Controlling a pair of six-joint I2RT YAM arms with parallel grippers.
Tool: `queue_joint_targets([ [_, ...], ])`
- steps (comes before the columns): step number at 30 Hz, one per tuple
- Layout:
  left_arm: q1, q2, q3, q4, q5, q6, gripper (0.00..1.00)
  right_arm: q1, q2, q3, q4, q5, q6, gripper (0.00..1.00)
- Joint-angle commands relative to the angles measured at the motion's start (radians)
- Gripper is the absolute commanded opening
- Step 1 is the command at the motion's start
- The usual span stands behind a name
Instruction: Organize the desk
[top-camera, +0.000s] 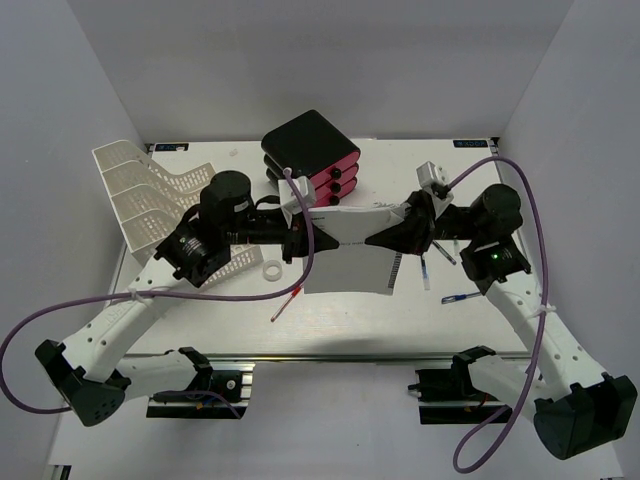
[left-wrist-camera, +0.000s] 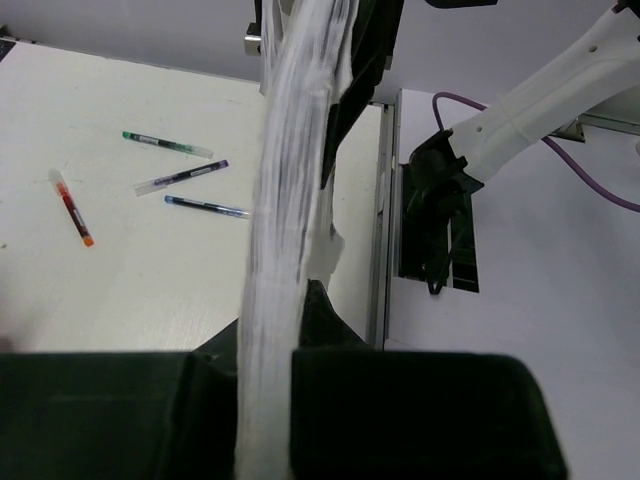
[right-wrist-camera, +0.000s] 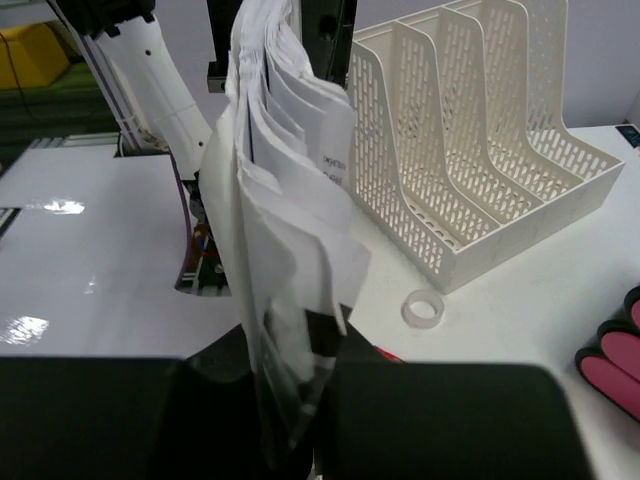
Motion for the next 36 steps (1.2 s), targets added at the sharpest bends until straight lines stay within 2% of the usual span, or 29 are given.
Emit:
queue_joint_targets([
  [1,-0.009,-0.046,-0.024,0.029,-0.014,-0.022,0.04,0.014,0.007,0.069,-0.074,-0.005,-0.072,0.08],
  [2,-0.009,-0.047,-0.025,0.026,-0.036,-0.027,0.06,0.016,0.015,0.092,-0.098,-0.004,-0.086,0.0],
  [5,-0.009,-0.047,-0.022,0.012,-0.068,-0.027,0.28,0.022,0.016,0.12,-0.21,0.022,-0.181,0.0],
  [6,-0.009,-0.052,-0.021,0.009,-0.092,-0.057,0.41,0.024,0.019,0.138,-0.232,0.03,-0.204,0.0],
  [8,0.0,-0.059,-0.015,-0.002,-0.125,-0.062,0.46,0.022,0.036,0.166,-0.301,0.047,-0.252,0.0],
  [10,0.001,-0.079,-0.013,-0.012,-0.195,-0.068,0.56,0.022,0.056,0.223,-0.374,0.065,-0.284,0.0],
  [13,0.001,-0.113,-0.008,-0.054,-0.293,-0.071,0.59,0.017,0.113,0.286,-0.429,0.087,-0.324,0.0],
  [14,0.001,-0.124,-0.008,-0.066,-0.322,-0.076,0.82,0.017,0.125,0.299,-0.441,0.093,-0.342,0.0],
  [15,0.001,-0.142,-0.01,-0.072,-0.361,-0.079,0.83,0.016,0.136,0.324,-0.45,0.096,-0.355,0.0],
  [16,0.001,-0.177,-0.008,-0.097,-0.441,-0.088,0.98,0.017,0.163,0.335,-0.458,0.105,-0.363,0.0],
  [18,0.001,-0.214,-0.013,-0.111,-0.567,-0.094,0.98,0.017,0.195,0.367,-0.458,0.111,-0.37,0.0],
  [24,0.001,-0.285,0.05,-0.195,-0.688,-0.094,0.98,0.022,0.335,0.45,-0.438,0.108,-0.389,0.0],
  [28,0.001,-0.26,0.128,-0.258,-0.645,-0.1,0.98,0.06,0.488,0.586,-0.462,0.136,-0.441,0.0],
  [33,0.001,-0.265,0.185,-0.211,-0.568,-0.125,0.98,0.134,0.68,0.812,-0.628,0.148,-0.563,0.0],
  [36,0.001,-0.276,0.176,-0.155,-0.521,-0.148,0.98,0.181,0.731,0.861,-0.561,0.16,-0.521,0.0],
])
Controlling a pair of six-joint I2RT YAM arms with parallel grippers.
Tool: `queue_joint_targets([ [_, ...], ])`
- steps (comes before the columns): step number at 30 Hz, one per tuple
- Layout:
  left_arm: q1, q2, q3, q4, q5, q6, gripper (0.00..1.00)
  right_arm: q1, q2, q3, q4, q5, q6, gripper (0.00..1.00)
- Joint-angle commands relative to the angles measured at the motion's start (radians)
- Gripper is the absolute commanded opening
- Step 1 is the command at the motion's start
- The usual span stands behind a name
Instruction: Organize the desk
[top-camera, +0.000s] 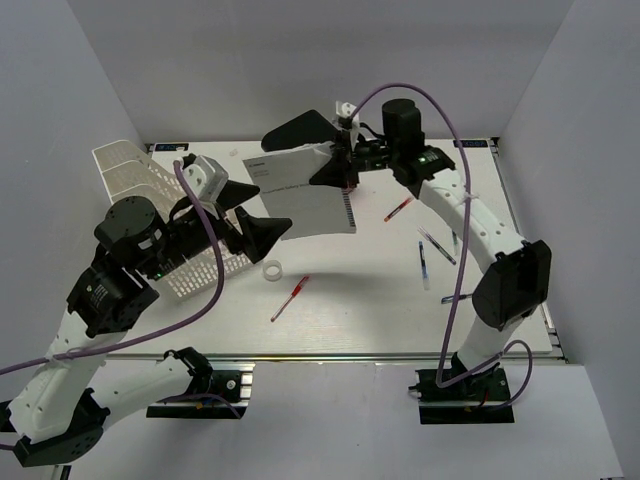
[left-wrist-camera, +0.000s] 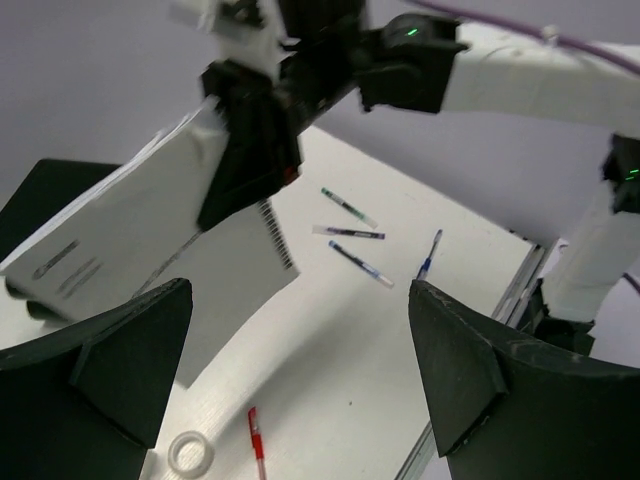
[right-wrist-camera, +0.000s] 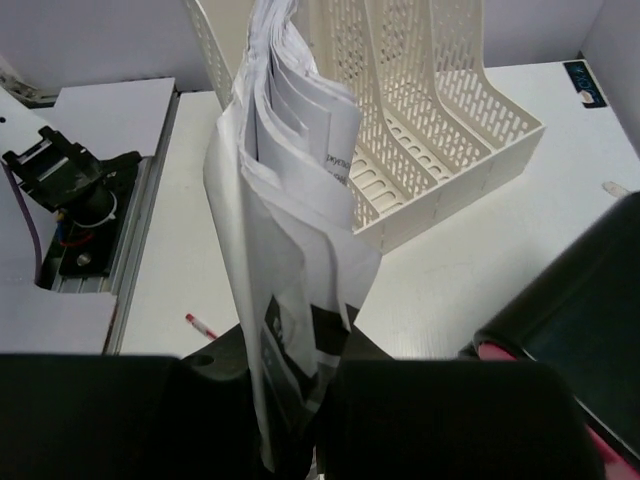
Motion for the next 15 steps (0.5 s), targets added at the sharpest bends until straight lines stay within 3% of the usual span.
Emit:
queue_joint_targets([
  [1,0.002,-0.014,0.015,0.052,0.073,-0.042,0.98,0.053,0.018,0.098,0.086,-0.008,0.027,0.0],
  [6,0.002,0.008,0.025,0.096,0.136,-0.083,0.98,0.135,0.163,0.255,0.139,-0.017,0.067,0.0],
  [10,0.002,0.025,0.049,0.121,0.181,-0.114,0.98,0.16,0.234,0.29,0.293,-0.039,0.139,0.0],
  [15,0.002,0.042,0.066,0.092,0.163,-0.1,0.98,0.178,0.345,0.397,0.346,-0.069,0.149,0.0],
])
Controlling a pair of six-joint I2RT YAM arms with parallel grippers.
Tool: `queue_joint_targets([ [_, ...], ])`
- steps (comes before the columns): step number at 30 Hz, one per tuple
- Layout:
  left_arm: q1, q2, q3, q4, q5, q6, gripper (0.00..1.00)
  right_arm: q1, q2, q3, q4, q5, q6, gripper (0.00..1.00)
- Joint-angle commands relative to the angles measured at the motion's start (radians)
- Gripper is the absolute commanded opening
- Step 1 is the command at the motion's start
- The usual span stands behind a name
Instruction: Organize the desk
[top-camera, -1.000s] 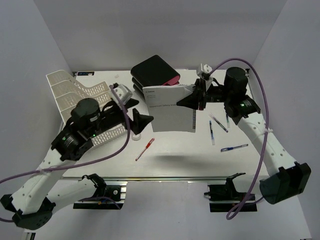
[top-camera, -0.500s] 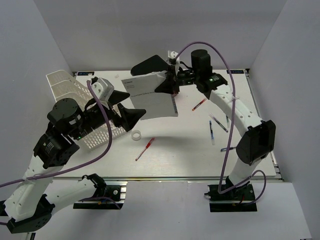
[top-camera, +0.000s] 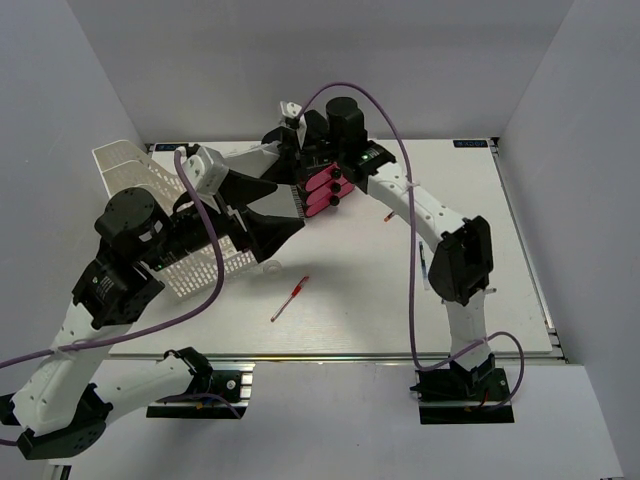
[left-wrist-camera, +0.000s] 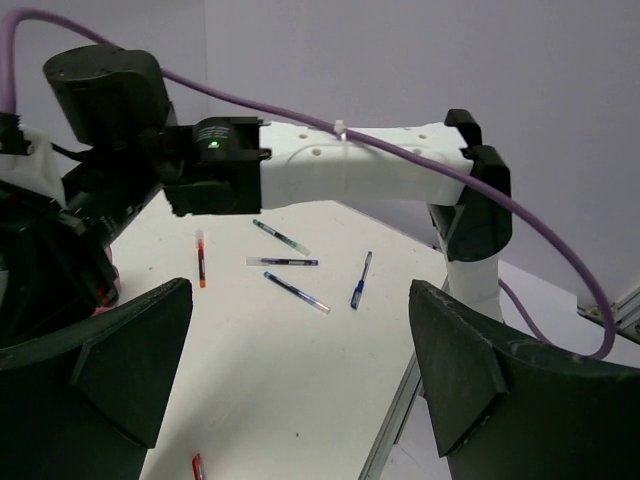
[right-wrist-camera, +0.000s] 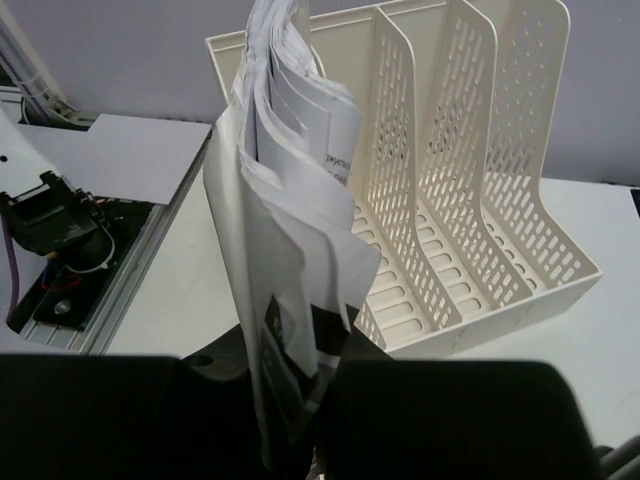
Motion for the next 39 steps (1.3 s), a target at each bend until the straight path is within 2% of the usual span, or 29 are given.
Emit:
queue_joint_targets([
  [1,0.002,-0.002,0.017,0.0,0.01,-0.007,0.98,0.011,0.037,0.102,0.171,-0.054,0.036,0.0],
  [7,0.002,-0.023,-0.041,0.026,-0.009,-0.01,0.98,0.028,0.145,0.181,0.309,-0.089,0.131,0.0],
  [11,0.002,-0.023,-0.052,0.032,-0.014,-0.008,0.98,0.037,0.196,0.165,0.59,-0.175,0.342,0.0],
  [16,0.002,-0.026,-0.055,0.032,-0.026,0.004,0.98,0.069,0.248,0.161,0.683,-0.198,0.393,0.0],
  [25,0.002,-0.051,-0.063,0.02,-0.032,0.021,0.98,0.115,0.345,0.266,0.697,-0.199,0.343,0.0],
  [29,0.002,-0.057,-0.066,0.019,-0.014,0.019,0.98,0.124,0.363,0.283,0.679,-0.187,0.297,0.0],
  [39,0.002,-0.072,-0.084,0.001,-0.004,0.025,0.98,0.18,0.417,0.299,0.766,-0.149,0.292,0.0],
])
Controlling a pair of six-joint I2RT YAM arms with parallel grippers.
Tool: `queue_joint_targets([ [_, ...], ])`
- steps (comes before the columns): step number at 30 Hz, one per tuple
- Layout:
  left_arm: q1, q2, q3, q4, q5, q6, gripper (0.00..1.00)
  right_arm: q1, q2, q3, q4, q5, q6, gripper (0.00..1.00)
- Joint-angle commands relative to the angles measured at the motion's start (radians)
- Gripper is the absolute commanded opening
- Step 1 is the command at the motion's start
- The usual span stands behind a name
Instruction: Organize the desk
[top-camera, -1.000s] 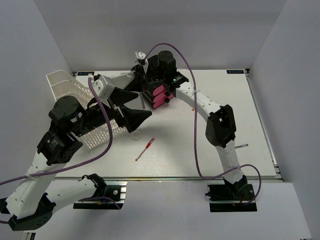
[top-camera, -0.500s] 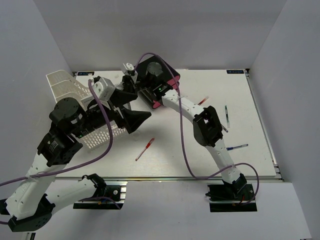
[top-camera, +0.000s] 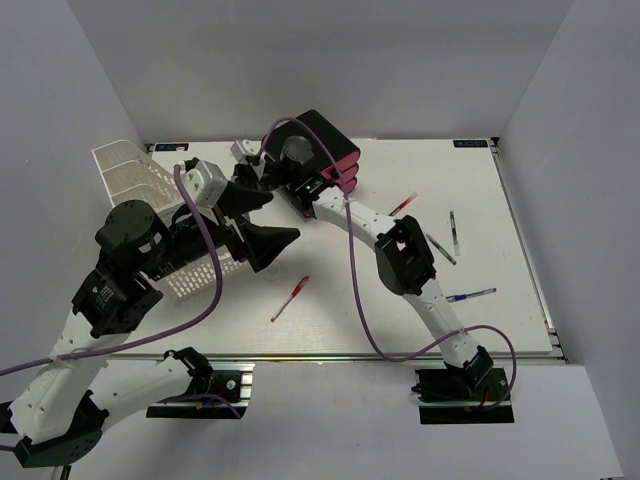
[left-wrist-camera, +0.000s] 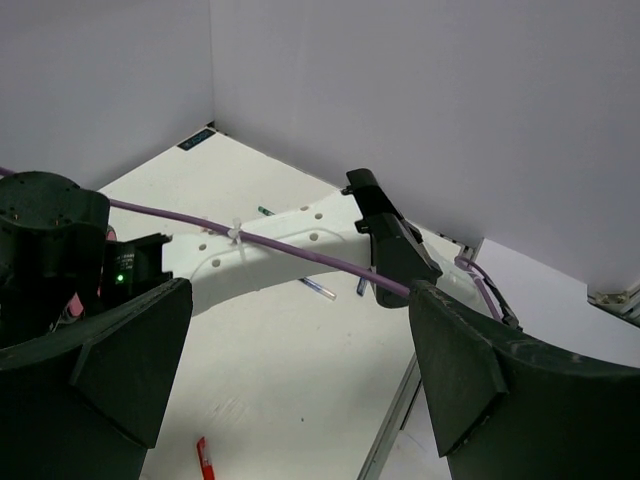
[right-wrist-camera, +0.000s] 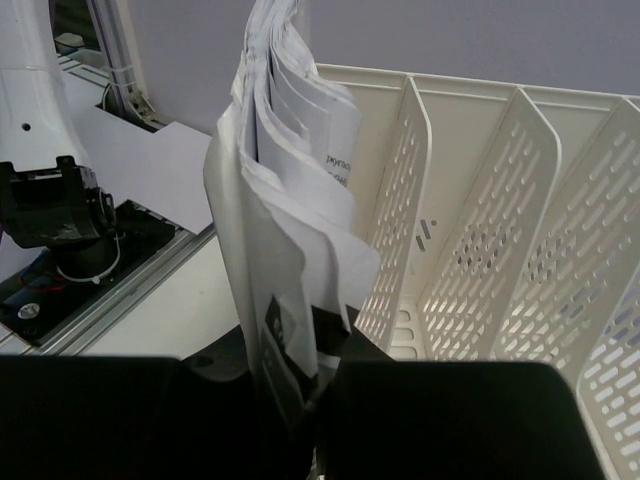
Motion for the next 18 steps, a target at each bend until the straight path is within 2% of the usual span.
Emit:
queue_joint_targets([
  [1,0.002,-0.024,0.001,-0.016,0.0,0.012,0.98,0.032,0.012,0.062,0.139,0.04,-0.02,0.0],
  [13,0.002,-0.073,-0.057,-0.022,0.003,-0.009,0.98,0.053,0.052,0.031,0.171,0.1,-0.048,0.0],
  [14,0.002,-0.074,-0.065,-0.02,0.003,-0.011,0.98,0.053,0.051,0.027,0.17,0.098,-0.046,0.02],
  [16,0.002,-0.077,-0.074,-0.019,0.001,-0.015,0.98,0.053,0.048,0.007,0.159,0.092,-0.055,0.18],
  [18,0.002,-0.083,-0.088,-0.017,0.0,-0.02,0.98,0.05,0.046,-0.001,0.113,0.086,-0.081,0.25],
])
